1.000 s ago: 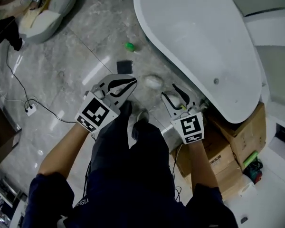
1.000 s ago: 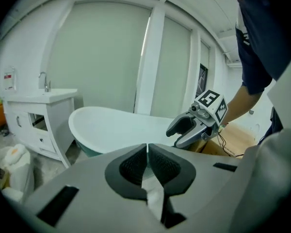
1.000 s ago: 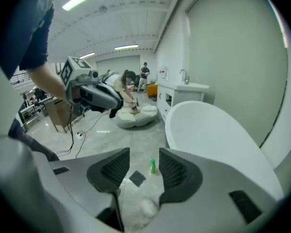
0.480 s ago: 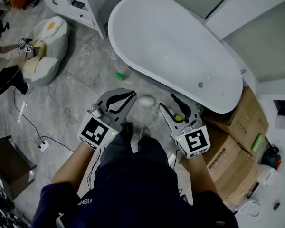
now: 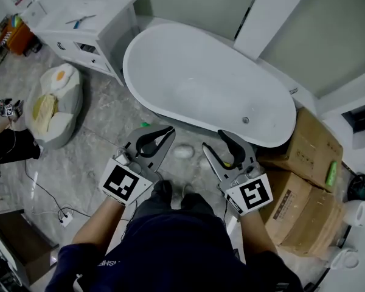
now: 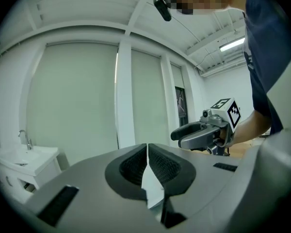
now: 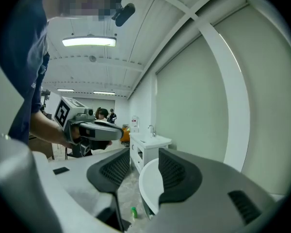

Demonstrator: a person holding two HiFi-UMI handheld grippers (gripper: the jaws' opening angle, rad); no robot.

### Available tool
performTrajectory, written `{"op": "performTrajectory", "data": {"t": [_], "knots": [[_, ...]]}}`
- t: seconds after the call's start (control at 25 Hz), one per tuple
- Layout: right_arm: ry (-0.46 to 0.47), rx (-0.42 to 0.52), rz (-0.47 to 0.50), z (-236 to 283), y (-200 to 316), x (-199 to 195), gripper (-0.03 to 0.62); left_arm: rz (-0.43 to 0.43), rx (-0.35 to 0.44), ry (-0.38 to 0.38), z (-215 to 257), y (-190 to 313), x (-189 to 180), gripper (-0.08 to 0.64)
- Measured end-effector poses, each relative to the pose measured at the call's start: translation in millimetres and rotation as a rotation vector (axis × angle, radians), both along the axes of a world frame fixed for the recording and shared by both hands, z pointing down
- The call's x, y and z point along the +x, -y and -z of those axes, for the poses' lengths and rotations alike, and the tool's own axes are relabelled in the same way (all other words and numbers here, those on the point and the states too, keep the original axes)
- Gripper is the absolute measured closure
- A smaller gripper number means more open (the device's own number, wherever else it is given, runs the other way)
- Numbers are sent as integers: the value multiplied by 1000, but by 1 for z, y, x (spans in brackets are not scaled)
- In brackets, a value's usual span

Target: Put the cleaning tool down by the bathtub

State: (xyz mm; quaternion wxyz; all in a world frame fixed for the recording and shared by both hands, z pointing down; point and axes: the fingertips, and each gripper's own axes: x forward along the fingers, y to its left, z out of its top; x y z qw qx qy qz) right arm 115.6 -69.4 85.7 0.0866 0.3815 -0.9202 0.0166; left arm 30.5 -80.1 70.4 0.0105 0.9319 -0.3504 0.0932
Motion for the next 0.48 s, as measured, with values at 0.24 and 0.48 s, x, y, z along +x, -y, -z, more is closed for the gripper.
{"op": "performTrajectory", "data": {"t": [0.24,0.48], "knots": [[42,61,-34,35,-9,27,403,-18,48,-17,30,-4,29,523],[71,89,-57,52,-15,45,420,-15,74,-32,46,-7,45,523]]}}
